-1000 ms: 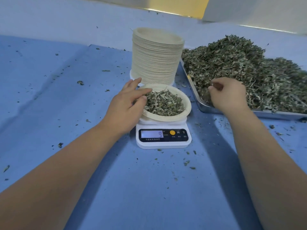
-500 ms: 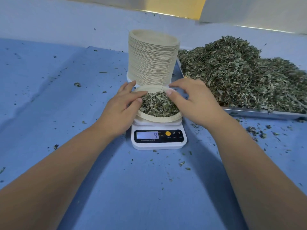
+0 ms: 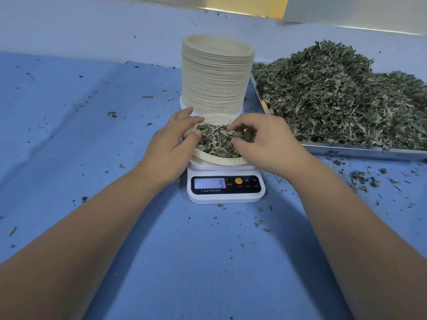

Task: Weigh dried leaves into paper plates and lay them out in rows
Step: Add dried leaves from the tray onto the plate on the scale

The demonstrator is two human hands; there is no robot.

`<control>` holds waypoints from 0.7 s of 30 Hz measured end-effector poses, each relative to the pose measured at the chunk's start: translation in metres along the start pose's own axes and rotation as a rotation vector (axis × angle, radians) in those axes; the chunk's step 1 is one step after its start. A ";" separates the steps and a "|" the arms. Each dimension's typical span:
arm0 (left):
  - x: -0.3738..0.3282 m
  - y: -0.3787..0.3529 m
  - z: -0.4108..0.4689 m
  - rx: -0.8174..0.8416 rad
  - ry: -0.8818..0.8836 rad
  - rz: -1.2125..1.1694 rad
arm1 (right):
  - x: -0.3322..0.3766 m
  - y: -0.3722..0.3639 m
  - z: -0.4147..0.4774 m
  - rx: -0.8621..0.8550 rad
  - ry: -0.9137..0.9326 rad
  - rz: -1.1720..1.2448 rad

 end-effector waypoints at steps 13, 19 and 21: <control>-0.001 -0.002 0.000 0.004 -0.034 -0.001 | 0.009 0.026 0.006 -0.383 -0.039 0.267; 0.001 -0.001 0.000 -0.004 -0.020 -0.010 | 0.005 0.032 0.009 -0.497 -0.082 0.348; 0.001 -0.001 0.000 -0.004 -0.023 -0.005 | 0.007 0.033 0.008 -0.510 -0.077 0.378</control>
Point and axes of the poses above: each hand's wrist, its own z-axis towards the middle knuckle, its own y-axis out of the back of the hand, x = y × z, the point moved 8 cm from there along z, towards the middle knuckle, and after that the axes turned 8 degrees about -x, right-handed, at the moved point
